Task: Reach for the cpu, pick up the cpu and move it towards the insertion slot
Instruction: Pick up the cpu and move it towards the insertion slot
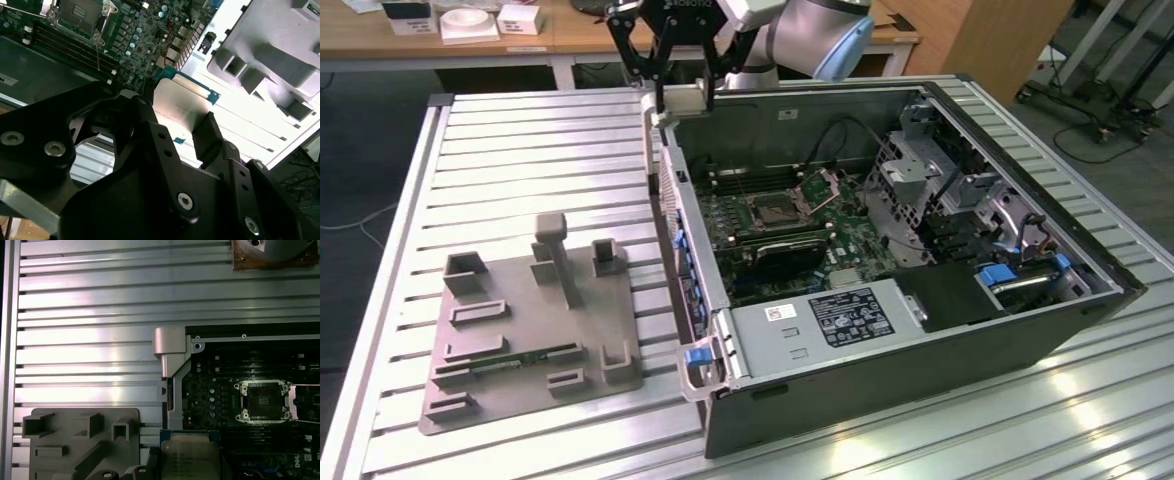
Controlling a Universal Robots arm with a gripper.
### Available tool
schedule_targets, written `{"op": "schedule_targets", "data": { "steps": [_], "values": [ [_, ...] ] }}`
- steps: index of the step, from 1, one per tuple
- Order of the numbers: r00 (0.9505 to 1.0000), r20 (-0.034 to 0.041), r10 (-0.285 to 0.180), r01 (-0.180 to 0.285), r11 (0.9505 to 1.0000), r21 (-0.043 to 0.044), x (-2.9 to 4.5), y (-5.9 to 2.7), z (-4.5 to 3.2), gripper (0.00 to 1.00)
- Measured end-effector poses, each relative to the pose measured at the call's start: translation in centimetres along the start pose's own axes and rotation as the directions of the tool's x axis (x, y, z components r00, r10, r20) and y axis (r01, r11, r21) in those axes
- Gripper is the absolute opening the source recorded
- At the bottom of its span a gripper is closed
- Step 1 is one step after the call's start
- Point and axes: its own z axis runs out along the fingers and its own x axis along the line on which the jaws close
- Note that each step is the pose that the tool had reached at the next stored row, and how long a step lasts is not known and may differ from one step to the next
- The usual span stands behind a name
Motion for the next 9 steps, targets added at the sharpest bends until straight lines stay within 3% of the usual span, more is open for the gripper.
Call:
{"op": "schedule_targets", "data": {
  "steps": [9],
  "values": [
    [1.0000, 0.0015, 0.000, 0.000, 1.0000, -0.0001, -0.83, 0.25, 0.13, 0.55]
  ]
}}
